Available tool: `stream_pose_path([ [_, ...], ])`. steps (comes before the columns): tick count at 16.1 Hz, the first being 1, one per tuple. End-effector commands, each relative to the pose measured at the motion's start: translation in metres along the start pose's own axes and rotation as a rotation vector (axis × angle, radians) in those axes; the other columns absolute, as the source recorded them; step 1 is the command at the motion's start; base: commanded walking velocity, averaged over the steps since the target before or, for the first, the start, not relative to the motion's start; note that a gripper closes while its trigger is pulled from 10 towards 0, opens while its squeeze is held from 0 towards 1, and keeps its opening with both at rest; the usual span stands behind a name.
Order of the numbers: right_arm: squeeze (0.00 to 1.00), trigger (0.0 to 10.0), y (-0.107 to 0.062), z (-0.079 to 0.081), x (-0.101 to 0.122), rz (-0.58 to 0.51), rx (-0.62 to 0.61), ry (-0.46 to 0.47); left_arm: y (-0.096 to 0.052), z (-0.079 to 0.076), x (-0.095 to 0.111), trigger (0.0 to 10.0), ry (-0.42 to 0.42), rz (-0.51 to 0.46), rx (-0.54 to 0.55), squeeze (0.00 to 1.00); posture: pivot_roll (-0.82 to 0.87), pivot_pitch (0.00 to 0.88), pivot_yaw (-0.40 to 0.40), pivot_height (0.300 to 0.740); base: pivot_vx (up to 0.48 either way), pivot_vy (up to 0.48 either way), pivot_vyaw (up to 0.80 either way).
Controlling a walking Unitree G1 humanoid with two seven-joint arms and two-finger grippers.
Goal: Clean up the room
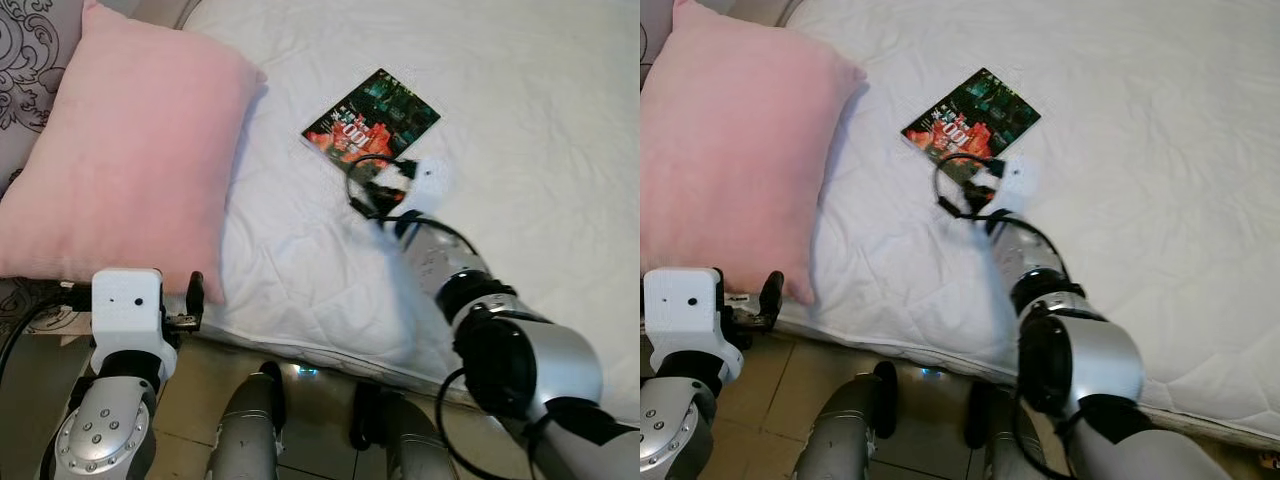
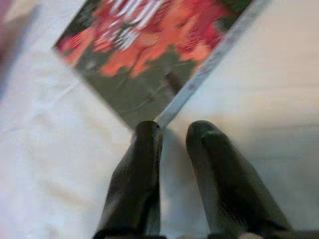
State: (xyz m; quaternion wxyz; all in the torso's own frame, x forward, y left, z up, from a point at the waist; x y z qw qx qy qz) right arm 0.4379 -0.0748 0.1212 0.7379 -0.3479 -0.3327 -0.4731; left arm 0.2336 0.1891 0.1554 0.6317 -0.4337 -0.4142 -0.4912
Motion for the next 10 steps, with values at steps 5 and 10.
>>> stream_pose_path([
  [5, 0.00, 0.0, 0.004, 0.036, 0.005, -0.066, 0.132, -0.171, 0.016, -0.013, -0.007, 10.0, -0.021, 0.006, -0.023, 0.00, 0.35, 0.304, -0.061, 0.740, 0.000, 0.000, 0.00],
  [10, 0.00, 0.0, -0.018, 0.016, -0.007, -0.262, 0.096, -0.274, 0.064, -0.045, 0.015, 10.0, -0.064, -0.103, -0.116, 0.00, 0.16, 0.131, -0.055, 0.740, 0.000, 0.000, 0.00],
])
Point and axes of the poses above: a point about 5 cm out from each wrist's last joint towards the gripper, its own y axis pointing out of the wrist towards the gripper, its own x axis along the axis of the wrist's last joint, z = x × y, the point moved 5 cm from there along y, pointing out of the wrist towards the gripper, and after that the axes turned 7 degrees about y, right-handed, at the moved point
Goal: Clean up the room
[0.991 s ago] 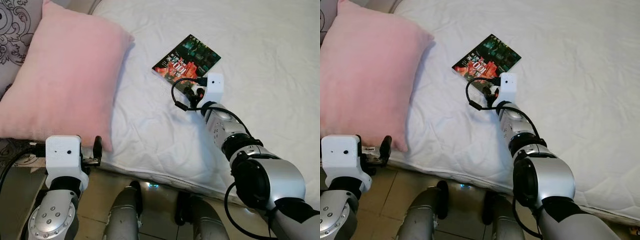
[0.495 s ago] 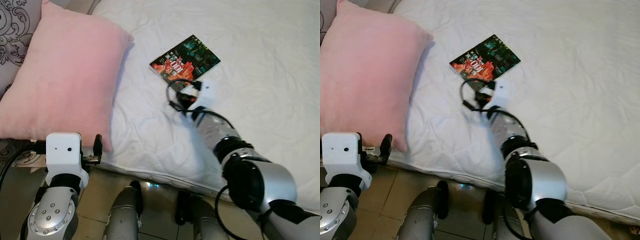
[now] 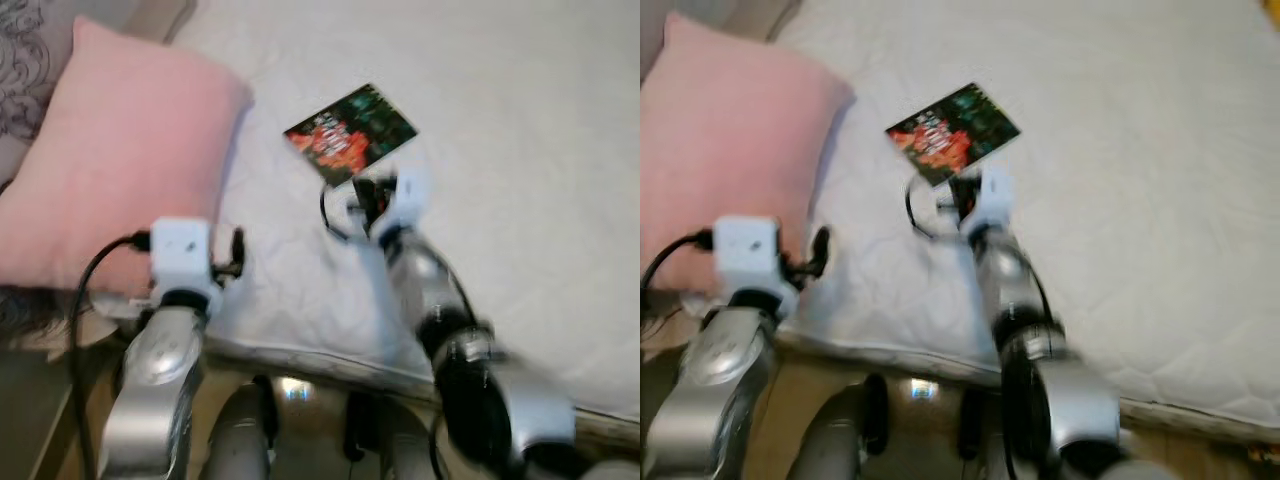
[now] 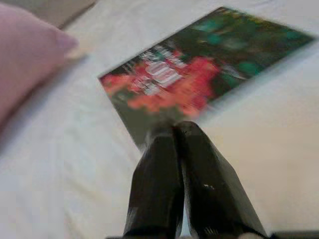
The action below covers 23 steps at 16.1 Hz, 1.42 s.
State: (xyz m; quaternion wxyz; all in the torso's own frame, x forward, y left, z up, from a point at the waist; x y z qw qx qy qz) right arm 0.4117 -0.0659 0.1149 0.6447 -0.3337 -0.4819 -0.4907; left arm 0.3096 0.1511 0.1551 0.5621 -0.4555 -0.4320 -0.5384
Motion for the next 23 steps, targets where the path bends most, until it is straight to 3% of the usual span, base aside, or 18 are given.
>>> stream_pose_path([
  [1, 0.00, 0.0, -0.003, 0.002, 0.010, -0.063, 0.017, -0.068, 0.006, -0.008, -0.005, 10.0, -0.010, 0.002, -0.032, 0.00, 0.12, 0.093, -0.048, 0.740, 0.000, 0.000, 0.00],
  [2, 0.00, 1.9, -0.017, -0.014, 0.014, -0.119, -0.042, -0.117, 0.021, -0.019, -0.001, 10.0, -0.019, -0.030, -0.063, 0.00, 0.08, 0.048, -0.037, 0.740, 0.000, 0.000, 0.00],
  [3, 0.00, 10.0, -0.026, -0.024, 0.018, -0.148, -0.080, -0.172, 0.029, -0.024, 0.003, 10.0, -0.025, -0.049, -0.079, 0.00, 0.06, 0.029, -0.030, 0.740, 0.000, 0.000, 0.00],
  [4, 1.00, 10.0, -0.040, -0.034, 0.022, -0.190, -0.128, -0.215, 0.034, -0.030, 0.008, 10.0, -0.033, -0.069, -0.101, 0.00, 0.03, 0.009, -0.017, 0.740, 0.000, 0.000, 0.00],
  [7, 1.00, 10.0, -0.078, -0.065, 0.027, -0.265, -0.313, -0.300, 0.043, -0.048, 0.002, 10.0, -0.020, -0.067, -0.164, 0.00, 0.00, 0.000, 0.012, 0.740, 0.000, 0.000, 0.00],
  [10, 1.00, 10.0, -0.120, -0.096, 0.023, -0.241, -0.472, -0.308, 0.052, -0.050, -0.003, 10.0, -0.023, -0.073, -0.172, 0.00, -0.02, 0.000, 0.025, 0.740, 0.000, 0.000, 0.00],
  [11, 1.00, 10.0, -0.123, -0.098, 0.023, -0.239, -0.482, -0.298, 0.053, -0.048, -0.004, 10.0, -0.026, -0.071, -0.166, 0.00, -0.02, 0.000, 0.024, 0.740, 0.000, 0.000, 0.00],
  [15, 1.00, 10.0, -0.108, -0.092, 0.030, -0.242, -0.463, -0.245, 0.061, -0.050, -0.004, 10.0, -0.025, -0.083, -0.160, 0.00, -0.02, 0.000, 0.022, 0.740, 0.000, 0.000, 0.00],
  [18, 1.00, 10.0, -0.108, -0.090, 0.024, -0.218, -0.450, -0.164, 0.063, -0.047, -0.012, 10.0, 0.020, -0.079, -0.146, 0.00, -0.02, 0.000, 0.017, 0.740, 0.000, 0.000, 0.00],
  [20, 1.00, 10.0, -0.110, -0.094, 0.023, -0.223, -0.464, -0.090, 0.065, -0.035, -0.019, 10.0, -0.036, -0.047, -0.098, 0.00, -0.01, 0.000, 0.015, 0.740, 0.000, 0.000, 0.00],
  [23, 1.00, 10.0, -0.103, -0.089, 0.026, -0.229, -0.425, -0.025, 0.067, -0.034, -0.023, 10.0, -0.077, -0.031, -0.093, 0.00, -0.02, 0.000, 0.019, 0.740, 0.000, 0.000, 0.00],
])
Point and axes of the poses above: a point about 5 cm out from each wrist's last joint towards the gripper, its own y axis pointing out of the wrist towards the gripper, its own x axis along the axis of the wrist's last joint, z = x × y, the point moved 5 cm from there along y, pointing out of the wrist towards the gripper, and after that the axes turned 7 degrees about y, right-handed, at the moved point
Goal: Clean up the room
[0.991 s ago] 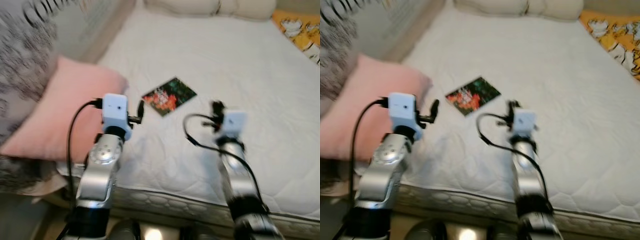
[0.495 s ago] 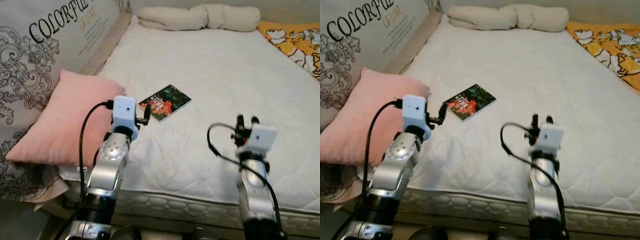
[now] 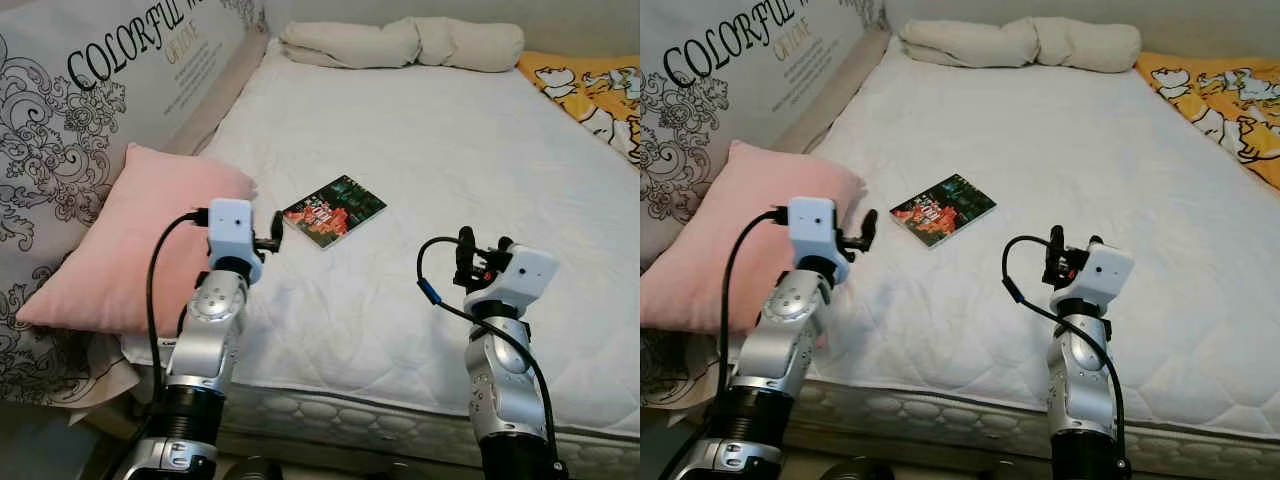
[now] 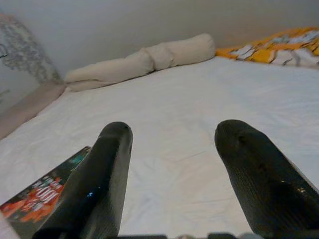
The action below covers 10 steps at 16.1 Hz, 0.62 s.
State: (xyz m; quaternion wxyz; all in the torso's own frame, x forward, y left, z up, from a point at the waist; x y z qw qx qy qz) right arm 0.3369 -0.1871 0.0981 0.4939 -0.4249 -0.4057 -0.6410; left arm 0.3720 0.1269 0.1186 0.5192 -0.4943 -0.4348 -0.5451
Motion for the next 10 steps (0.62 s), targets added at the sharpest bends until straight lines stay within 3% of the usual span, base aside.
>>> stream_pose_path([
  [1, 1.00, 10.0, 0.0047, 0.0070, 0.0067, -0.014, 0.024, 0.026, 0.0030, -0.0059, 0.0033, 10.0, -0.004, -0.008, -0.019, 0.00, -0.02, 0.000, 0.020, 0.740, 0.000, 0.000, 0.00],
  [10, 1.00, 10.0, 0.0048, 0.0074, 0.0063, -0.011, 0.027, 0.025, 0.0031, -0.0062, 0.0033, 10.0, -0.003, -0.010, -0.021, 0.00, -0.02, 0.000, 0.020, 0.740, 0.000, 0.000, 0.00],
])
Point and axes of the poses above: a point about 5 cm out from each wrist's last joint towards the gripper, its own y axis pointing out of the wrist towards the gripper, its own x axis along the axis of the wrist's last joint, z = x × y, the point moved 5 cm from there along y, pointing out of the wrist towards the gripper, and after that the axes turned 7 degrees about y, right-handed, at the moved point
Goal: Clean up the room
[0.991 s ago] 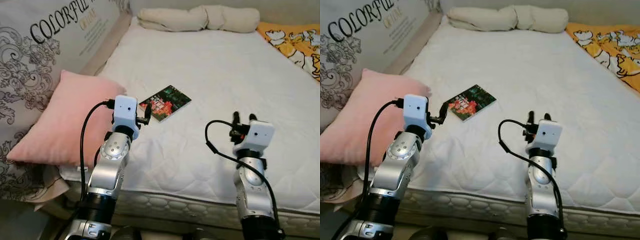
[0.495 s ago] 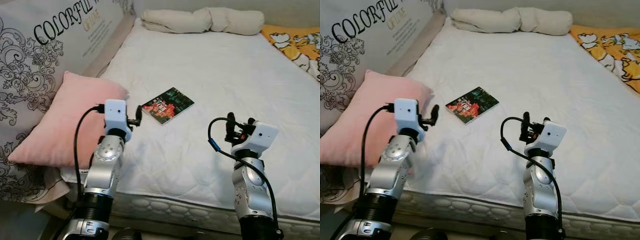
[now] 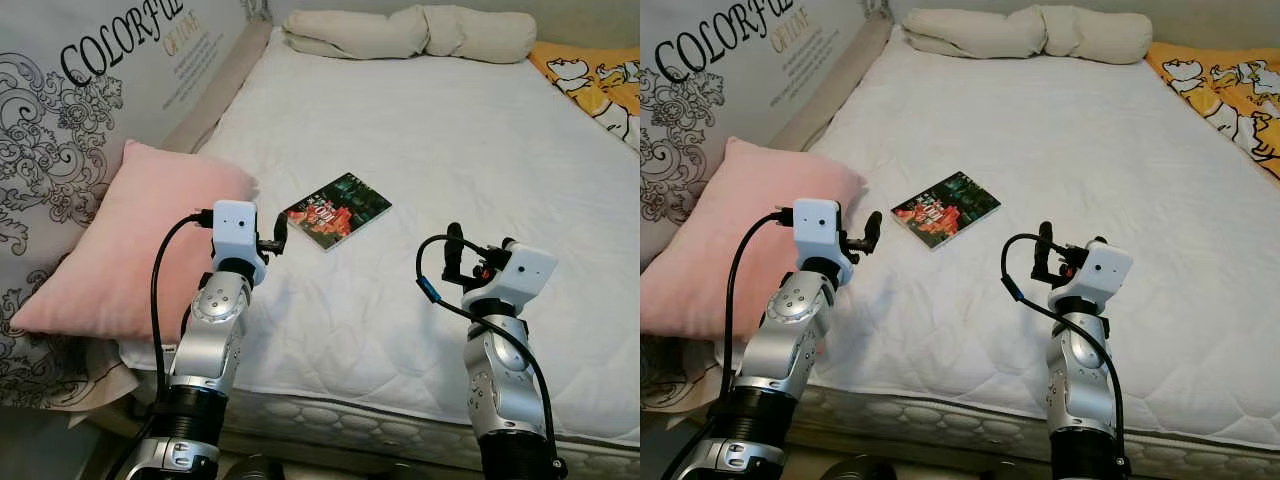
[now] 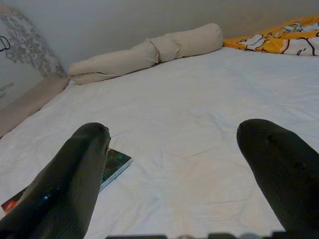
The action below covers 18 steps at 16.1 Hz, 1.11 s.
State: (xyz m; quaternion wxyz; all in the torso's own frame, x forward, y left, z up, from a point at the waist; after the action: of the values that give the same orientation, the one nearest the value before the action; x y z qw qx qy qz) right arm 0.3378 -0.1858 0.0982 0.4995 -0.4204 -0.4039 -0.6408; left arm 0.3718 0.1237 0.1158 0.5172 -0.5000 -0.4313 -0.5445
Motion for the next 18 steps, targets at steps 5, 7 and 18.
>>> stream_pose_path([
  [5, 1.00, 10.0, 0.004, 0.006, 0.007, -0.016, 0.021, 0.013, 0.003, -0.003, 0.006, 10.0, 0.002, -0.017, -0.010, 0.00, -0.02, 0.000, 0.020, 0.740, 0.000, 0.000, 0.00],
  [7, 1.00, 10.0, 0.004, 0.006, 0.007, -0.016, 0.021, 0.013, 0.003, -0.003, 0.006, 10.0, 0.002, -0.017, -0.010, 0.00, -0.02, 0.000, 0.020, 0.740, 0.000, 0.000, 0.00],
  [18, 0.00, 10.0, -0.006, 0.010, 0.003, 0.006, 0.082, -0.073, -0.002, 0.026, -0.026, 10.0, -0.144, 0.081, 0.093, 0.00, -0.03, 0.000, 0.011, 0.740, 0.000, 0.000, 0.00],
])
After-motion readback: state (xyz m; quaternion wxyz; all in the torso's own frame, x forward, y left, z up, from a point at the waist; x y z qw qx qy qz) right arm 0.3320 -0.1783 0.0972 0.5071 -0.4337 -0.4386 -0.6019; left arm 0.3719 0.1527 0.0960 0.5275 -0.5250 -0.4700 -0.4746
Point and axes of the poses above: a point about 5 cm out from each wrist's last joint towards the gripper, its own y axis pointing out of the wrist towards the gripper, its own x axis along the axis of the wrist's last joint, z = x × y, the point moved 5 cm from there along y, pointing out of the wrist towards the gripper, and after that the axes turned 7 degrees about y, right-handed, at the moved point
